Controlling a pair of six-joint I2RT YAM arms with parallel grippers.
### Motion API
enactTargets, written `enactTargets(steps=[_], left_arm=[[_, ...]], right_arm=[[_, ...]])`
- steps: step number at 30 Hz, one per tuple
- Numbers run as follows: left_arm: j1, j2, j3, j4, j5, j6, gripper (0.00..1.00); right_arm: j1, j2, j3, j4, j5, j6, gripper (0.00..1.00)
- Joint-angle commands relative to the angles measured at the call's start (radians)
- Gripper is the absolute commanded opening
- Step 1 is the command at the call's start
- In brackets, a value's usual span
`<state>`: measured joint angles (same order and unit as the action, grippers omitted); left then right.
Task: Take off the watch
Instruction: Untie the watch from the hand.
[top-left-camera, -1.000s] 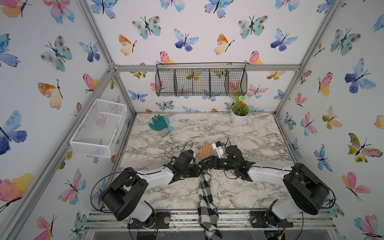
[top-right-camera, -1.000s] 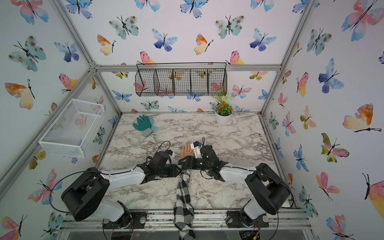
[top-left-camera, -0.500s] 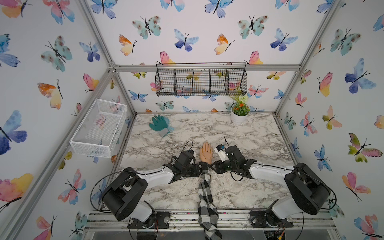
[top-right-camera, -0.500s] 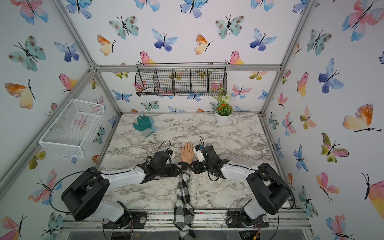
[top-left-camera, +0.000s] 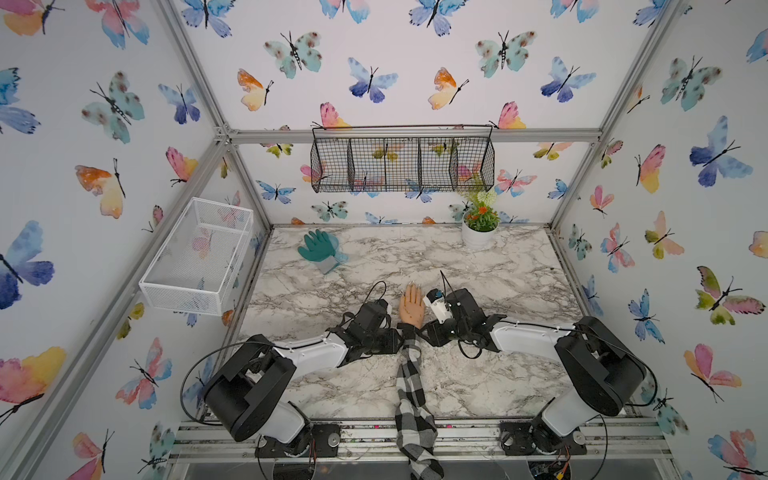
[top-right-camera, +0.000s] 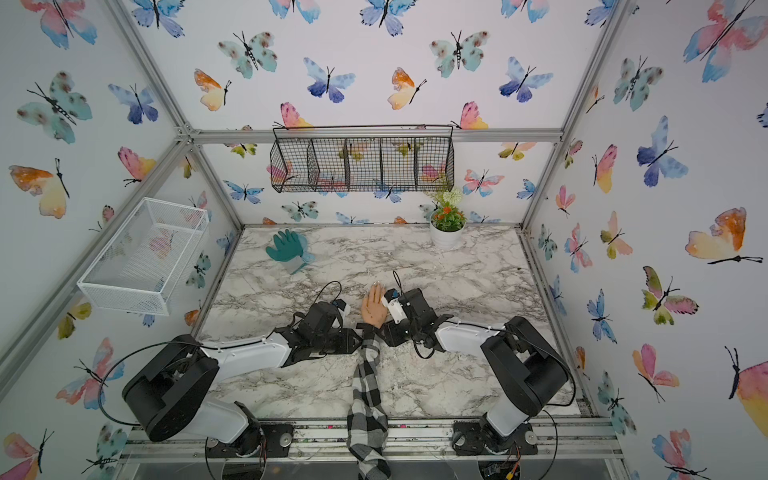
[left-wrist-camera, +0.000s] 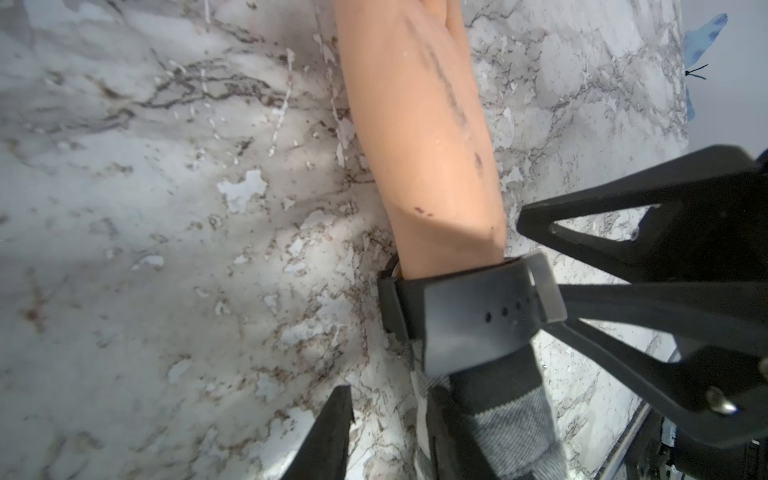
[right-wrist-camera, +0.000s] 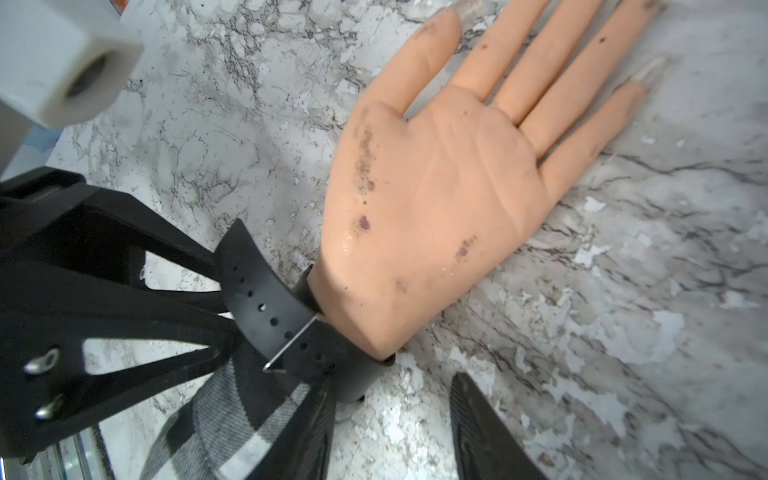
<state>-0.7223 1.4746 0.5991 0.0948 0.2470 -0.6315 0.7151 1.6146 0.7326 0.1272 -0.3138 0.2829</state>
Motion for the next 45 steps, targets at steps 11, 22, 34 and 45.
enactTargets(steps=[11,22,34,45], left_arm=[[0.050,-0.181,0.007,-0.123,0.004,0.040,0.36],[-0.066,-0.096,0.031,-0.050,0.011,-0.008,0.36],[-0.088,-0.003,0.011,-0.032,-0.036,0.002,0.34],[-0.083,-0.015,-0.057,-0.037,-0.063,0.006,0.32]], right_arm=[[0.017,0.036,0.072,-0.015,-0.036,-0.028,0.52],[0.026,0.034,0.073,-0.066,0.015,-0.058,0.50],[0.026,-0.015,0.033,-0.113,0.048,-0.086,0.48],[0.024,-0.074,0.012,-0.123,0.090,-0.087,0.49]])
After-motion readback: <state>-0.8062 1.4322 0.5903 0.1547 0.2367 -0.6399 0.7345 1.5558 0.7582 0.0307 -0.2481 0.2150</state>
